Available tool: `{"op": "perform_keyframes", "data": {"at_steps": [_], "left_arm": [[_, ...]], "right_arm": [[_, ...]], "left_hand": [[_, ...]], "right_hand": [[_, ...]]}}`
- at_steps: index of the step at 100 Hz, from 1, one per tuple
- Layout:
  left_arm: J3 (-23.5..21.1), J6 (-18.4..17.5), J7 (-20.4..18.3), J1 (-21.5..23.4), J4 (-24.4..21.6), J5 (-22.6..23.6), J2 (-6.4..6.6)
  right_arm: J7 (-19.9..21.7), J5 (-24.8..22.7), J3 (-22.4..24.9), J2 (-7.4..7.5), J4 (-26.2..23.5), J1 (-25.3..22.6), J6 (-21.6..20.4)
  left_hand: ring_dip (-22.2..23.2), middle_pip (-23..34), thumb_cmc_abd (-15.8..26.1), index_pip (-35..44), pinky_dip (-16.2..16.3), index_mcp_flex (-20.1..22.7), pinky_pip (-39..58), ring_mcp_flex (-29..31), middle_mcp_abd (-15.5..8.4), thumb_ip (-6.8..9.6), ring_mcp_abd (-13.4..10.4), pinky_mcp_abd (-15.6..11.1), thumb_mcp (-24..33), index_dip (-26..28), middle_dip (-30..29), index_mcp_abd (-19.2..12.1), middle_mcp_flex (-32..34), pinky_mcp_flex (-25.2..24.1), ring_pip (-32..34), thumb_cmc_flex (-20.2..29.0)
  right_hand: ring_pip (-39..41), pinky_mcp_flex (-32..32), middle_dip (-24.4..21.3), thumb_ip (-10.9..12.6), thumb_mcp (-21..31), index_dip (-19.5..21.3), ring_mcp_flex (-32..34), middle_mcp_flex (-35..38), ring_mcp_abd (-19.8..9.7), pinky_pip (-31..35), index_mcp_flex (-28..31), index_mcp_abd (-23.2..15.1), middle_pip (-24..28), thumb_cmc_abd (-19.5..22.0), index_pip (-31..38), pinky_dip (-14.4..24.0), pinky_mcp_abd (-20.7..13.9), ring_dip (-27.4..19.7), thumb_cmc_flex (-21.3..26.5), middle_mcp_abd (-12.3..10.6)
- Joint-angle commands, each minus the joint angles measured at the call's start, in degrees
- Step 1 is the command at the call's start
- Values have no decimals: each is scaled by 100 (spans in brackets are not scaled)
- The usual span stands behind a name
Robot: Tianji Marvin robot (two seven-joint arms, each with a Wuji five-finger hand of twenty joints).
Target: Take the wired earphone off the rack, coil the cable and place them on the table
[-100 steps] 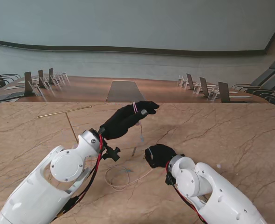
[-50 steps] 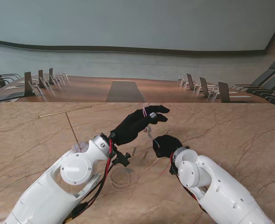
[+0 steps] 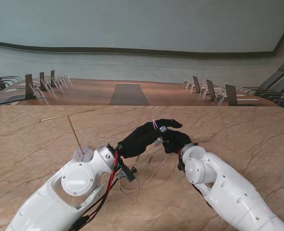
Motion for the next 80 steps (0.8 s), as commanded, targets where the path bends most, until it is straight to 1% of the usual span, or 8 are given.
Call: {"op": "perform_keyframes", "data": {"at_steps": [1,12,20,29,34,43,57,80], "left_arm": [[18,-40,103,68,-21,249,18],[9,-21,17,138,-47,182,42],[29,-26,4,168,-42,241,55],[45,3,-109,193,-41,249,88],[60,18,-119,214,-38,256,93],[91,46,-143,242,-20,282,102],[151,113,-164,258,62,308,104],[228,235,-151,252,251,385,93]], "right_arm": [[-41,-12,-2,-36,37,68,-30],[-61,-33,-2,-39,97,152,-75],[-82,-45,12,-43,131,206,-128],[-91,-75,42,-40,142,267,-212],[-95,-114,69,-34,130,295,-264],[-83,-186,143,-18,82,332,-384],[-20,-341,319,27,-77,357,-638],[168,-631,837,126,-592,234,-1243]], "left_hand": [[107,142,261,152,90,-34,178,123,22,-189,78,-19,-58,88,75,-149,104,71,72,152],[133,155,257,150,92,-40,178,109,33,-188,112,-7,-62,92,111,-157,87,46,64,168],[174,217,265,154,121,-30,248,209,51,-189,152,74,-74,99,174,-162,158,125,104,152],[202,259,294,140,130,-70,267,228,43,-188,162,85,-83,101,238,-175,141,129,111,122],[220,278,281,151,137,-47,283,252,79,-185,197,134,-77,109,268,-165,162,146,119,132],[246,298,296,156,147,-36,306,286,56,-185,196,174,-82,117,307,-166,178,163,131,108],[267,294,300,157,140,-19,291,253,77,-184,186,139,-87,123,335,-161,172,129,115,70],[294,273,309,158,135,20,275,221,100,-185,199,153,-86,128,345,-144,148,80,101,21]], "right_hand": [[324,26,66,353,908,1025,390,90,435,609,666,-1577,200,-139,1861,195,-271,-48,1020,723],[323,25,63,349,899,1018,384,86,431,608,652,-1579,192,-126,1853,191,-266,-50,1017,723],[316,14,60,350,893,1014,376,82,428,602,650,-1579,185,-119,1852,186,-268,-54,1017,722],[302,9,53,348,885,1007,356,69,433,598,638,-1568,168,-118,1846,181,-270,-61,1016,721],[298,-9,53,346,881,1004,351,68,442,588,638,-1567,166,-116,1846,176,-273,-61,1017,720],[298,-9,55,348,873,997,351,68,433,586,628,-1572,164,-105,1838,171,-272,-59,1012,720],[293,-9,54,350,858,990,344,66,425,587,629,-1575,156,-94,1835,167,-271,-59,1005,723],[292,-27,54,378,850,975,344,64,419,573,619,-1576,148,-83,1820,155,-281,-54,983,721]]}}
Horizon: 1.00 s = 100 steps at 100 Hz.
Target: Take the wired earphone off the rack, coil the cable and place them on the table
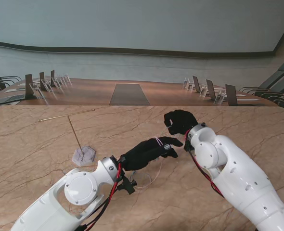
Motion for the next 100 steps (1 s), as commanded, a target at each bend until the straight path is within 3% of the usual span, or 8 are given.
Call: {"op": "perform_keyframes", "data": {"at_steps": [1,32,46,74,100], "left_arm": [[37,64,-12,47,108,25,-20],[150,278,40,-88,446,61,-74],[198,351,54,-168,588,44,-101],[158,388,126,-217,821,41,-141],[111,374,224,-238,967,8,-181]], "right_arm": [[28,-86,99,67,-274,-6,-133],[407,-446,830,203,-1229,-474,-1036],[462,-472,1065,227,-1565,-721,-1354],[783,-462,1482,290,-2259,-1255,-1739],[984,-437,1698,329,-2684,-1633,-1999]], "left_hand": [[95,88,311,148,72,17,137,69,21,-185,80,-14,-86,60,97,-142,93,-50,25,-42],[145,86,304,170,61,140,94,-7,105,-184,143,45,-92,81,121,-83,54,-167,17,-141],[157,75,321,203,54,239,70,-66,123,-189,141,33,-133,102,128,-40,14,-233,-1,-293],[176,-68,298,38,15,330,-41,-275,214,-166,224,42,-127,55,95,25,-105,-459,-107,-1114],[191,-268,334,-219,-28,446,-144,-411,334,-154,325,111,-143,-7,53,191,-126,-618,-220,-1789]], "right_hand": [[291,-27,54,378,845,973,343,63,417,571,617,-1578,148,-81,1817,154,-281,-15,979,721],[259,-5,34,517,807,908,361,105,372,564,639,-1668,96,-41,1729,134,-316,-19,907,658],[230,-5,34,745,797,829,388,208,371,568,722,-1644,34,-78,1669,124,-317,-32,860,631],[134,-1,-1,951,921,807,478,365,431,569,902,-1595,-115,-263,1682,115,-314,-105,865,614],[-64,272,43,1042,1027,802,754,630,479,426,1044,-1533,-376,-388,1613,6,-69,-166,876,571]]}}
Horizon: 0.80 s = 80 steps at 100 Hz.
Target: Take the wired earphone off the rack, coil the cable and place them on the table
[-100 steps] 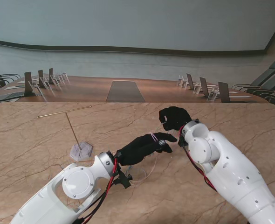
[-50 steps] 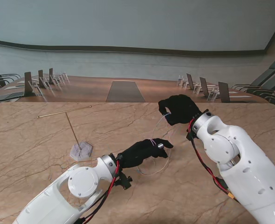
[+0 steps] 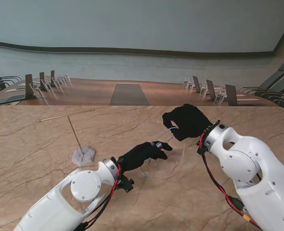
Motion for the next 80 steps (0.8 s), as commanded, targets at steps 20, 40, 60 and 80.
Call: {"op": "perform_keyframes", "data": {"at_steps": [20,40,60,80], "left_arm": [[4,118,56,-59,121,-16,-65],[3,48,220,-173,228,-36,-131],[-59,-74,325,-295,330,-61,-173],[-214,-202,345,-402,357,-58,-172]], "right_arm": [[181,84,122,38,-496,-360,-246],[378,156,245,64,-880,-691,-272],[566,133,388,93,-1190,-1060,-289],[665,122,340,104,-1278,-1332,-122]], "left_hand": [[69,-254,259,-379,-48,153,-118,-194,110,-142,118,4,-7,-63,-22,121,-68,-157,-143,-438],[63,-342,228,-490,-56,150,-134,-234,107,-140,117,-10,9,-115,-76,193,-79,-181,-164,-410],[59,-363,224,-598,-59,183,-137,-252,89,-140,110,-26,11,-216,-107,231,-88,-190,-162,-391],[44,-435,216,-573,-65,200,-148,-266,175,-140,98,-26,15,-224,-158,227,-96,-200,-176,-361]], "right_hand": [[12,424,204,1061,1078,744,755,454,510,436,1035,-1440,-161,-327,1606,-45,100,-43,889,607],[-122,882,315,1173,1222,628,1160,755,555,382,1257,-1296,-319,-526,1499,-149,533,-28,930,594],[-167,1073,367,1274,1283,584,1354,922,600,404,1433,-1272,-413,-608,1408,-168,702,6,929,610],[-179,1123,407,1317,1300,590,1402,968,635,417,1435,-1215,-433,-644,1395,-171,773,26,946,633]]}}
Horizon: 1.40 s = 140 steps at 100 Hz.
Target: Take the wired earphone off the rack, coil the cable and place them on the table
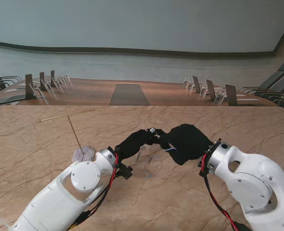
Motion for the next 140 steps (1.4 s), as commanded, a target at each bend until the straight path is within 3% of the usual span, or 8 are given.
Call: {"op": "perform_keyframes", "data": {"at_steps": [1,19,57,72,74,77,85,140], "left_arm": [[-85,-47,11,-61,-12,-17,-10],[-174,-201,-12,-146,-34,-34,1],[-99,-267,-96,-288,-82,-104,4],[-57,-243,-110,-310,-79,-127,-2],[-50,-240,-109,-312,-80,-129,-3],[-41,-236,-107,-314,-83,-133,-5],[-14,-229,-100,-318,-92,-149,-12],[123,-195,-230,-330,-248,-321,-2]], "right_arm": [[73,-27,-82,7,-46,-133,89],[53,-18,-393,-4,100,-199,499],[-815,48,-1307,-138,1005,50,1418],[-894,165,-1560,-156,1226,152,1640],[-895,178,-1592,-157,1252,167,1673],[-903,194,-1640,-159,1295,188,1717],[-934,258,-1763,-168,1400,240,1838],[-1331,517,-2278,-262,2024,494,2365]], "left_hand": [[34,-187,152,-200,-66,59,-80,-84,44,-140,80,-23,11,-68,-66,8,-48,-70,-85,-89],[27,-207,136,-232,-65,47,-72,-65,19,-140,64,-33,14,-101,-80,90,-18,-43,-78,-42],[23,-188,110,-176,-46,83,-31,-21,6,-137,64,-16,11,-95,-79,56,19,-10,-45,19],[24,-172,110,-148,-41,116,-21,-4,-29,-135,64,-16,17,-83,-76,17,42,3,-33,45],[25,-172,113,-138,-40,122,-19,-3,-29,-134,62,-12,18,-77,-75,2,34,4,-31,49],[25,-167,110,-129,-40,101,-21,-3,-3,-135,69,1,16,-67,-72,-44,30,0,-30,54],[31,-156,104,-90,-47,-196,-34,-13,5,-136,87,4,10,2,-62,-221,-1,2,-27,76],[55,-50,114,45,-19,-278,29,63,-9,-135,140,85,12,85,-4,-272,-27,98,12,153]], "right_hand": [[26,142,105,958,1056,592,452,151,419,369,958,-1363,-35,-102,1721,-99,47,32,955,674],[11,181,114,960,1068,578,489,179,423,369,951,-1342,-65,-130,1710,-108,99,33,970,676],[13,-26,73,721,1125,491,325,80,544,389,920,-1273,-79,-238,1725,-110,104,16,1047,782],[12,-58,46,595,1152,476,286,38,543,388,892,-1270,-72,-253,1737,-117,83,-4,1068,777],[19,-61,22,391,1246,455,277,28,544,391,884,-1267,-52,-285,1753,-126,85,-15,1079,782],[21,-62,14,329,1272,449,273,18,542,392,875,-1267,-49,-293,1756,-129,86,-18,1083,776],[4,-96,-2,294,1285,443,255,8,557,377,874,-1241,-70,-328,1763,-135,92,-26,1108,790],[-51,-291,-147,-17,1308,353,60,-144,600,374,779,-1203,-136,-316,1720,-115,39,-71,1156,826]]}}
